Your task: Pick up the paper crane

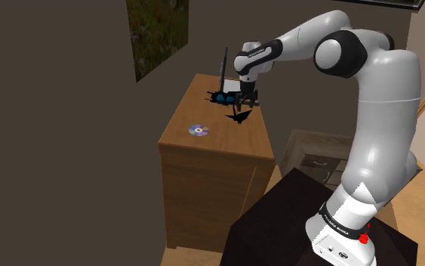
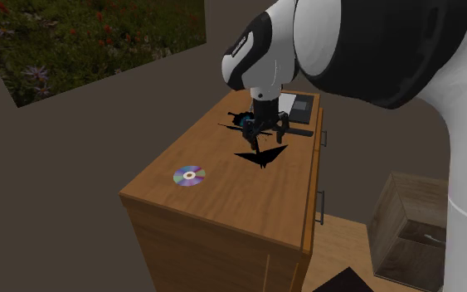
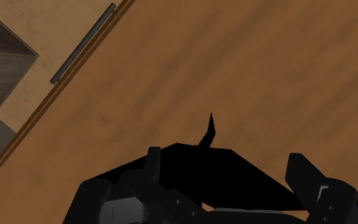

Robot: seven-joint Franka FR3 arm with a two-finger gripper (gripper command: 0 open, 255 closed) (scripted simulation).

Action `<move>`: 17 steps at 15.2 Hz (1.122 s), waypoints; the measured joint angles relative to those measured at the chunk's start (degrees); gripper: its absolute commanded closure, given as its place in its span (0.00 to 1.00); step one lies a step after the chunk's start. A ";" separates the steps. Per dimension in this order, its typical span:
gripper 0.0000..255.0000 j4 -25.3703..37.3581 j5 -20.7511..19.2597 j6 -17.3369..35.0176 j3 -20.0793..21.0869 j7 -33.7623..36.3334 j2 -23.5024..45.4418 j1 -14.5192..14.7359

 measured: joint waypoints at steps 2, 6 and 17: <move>0.00 1.54 0.35 0.69 -0.04 -0.10 2.24 -0.41; 0.00 1.94 0.68 2.77 0.06 -0.19 4.73 -0.69; 1.00 1.18 0.87 4.85 0.17 -0.19 6.01 -0.77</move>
